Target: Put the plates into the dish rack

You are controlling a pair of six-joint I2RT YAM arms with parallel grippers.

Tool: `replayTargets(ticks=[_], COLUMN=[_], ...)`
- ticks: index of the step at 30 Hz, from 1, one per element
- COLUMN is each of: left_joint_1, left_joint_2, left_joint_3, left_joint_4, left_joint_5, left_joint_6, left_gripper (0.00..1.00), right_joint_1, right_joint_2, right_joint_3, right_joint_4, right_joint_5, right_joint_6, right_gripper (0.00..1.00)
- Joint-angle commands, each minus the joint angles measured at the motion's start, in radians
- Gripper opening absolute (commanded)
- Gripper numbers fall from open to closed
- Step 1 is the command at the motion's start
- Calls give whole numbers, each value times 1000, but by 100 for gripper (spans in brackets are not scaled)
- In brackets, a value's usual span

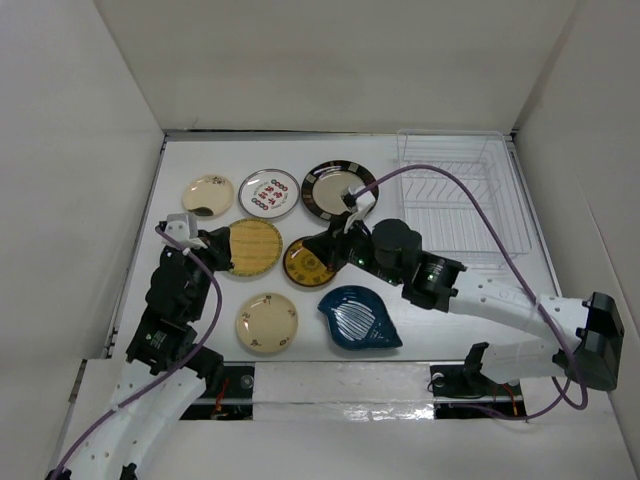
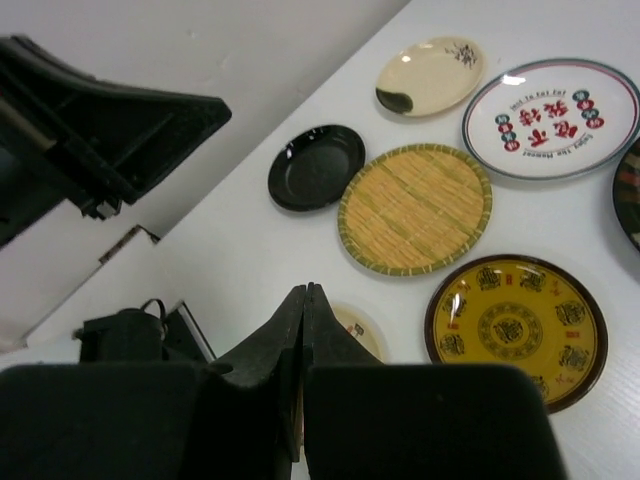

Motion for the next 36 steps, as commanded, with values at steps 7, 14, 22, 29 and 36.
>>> replayTargets(ticks=[7,14,22,29,36], left_joint_1=[5,5,5,5,5], left_joint_2=[47,64,76,33,44], left_joint_3=[19,11,11,7,11], left_joint_4=[13,34,50,59,59], left_joint_5=[-105,-58,4,36,79], left_joint_6=[20,33,33,29,27], left_gripper=[0,0,0,3,5], right_joint_1=[-112,-188,-345,-374,-383], right_joint_2=[149,304,361,452,554], right_joint_3=[-85,-35,-71,-52,-22], right_joint_4=[72,47,32,-78,-66], right_joint_5=[-275,-301,-258,-159,-218], right_joint_6=[16,22,81,102,130], right_gripper=[0,0,39,46,48])
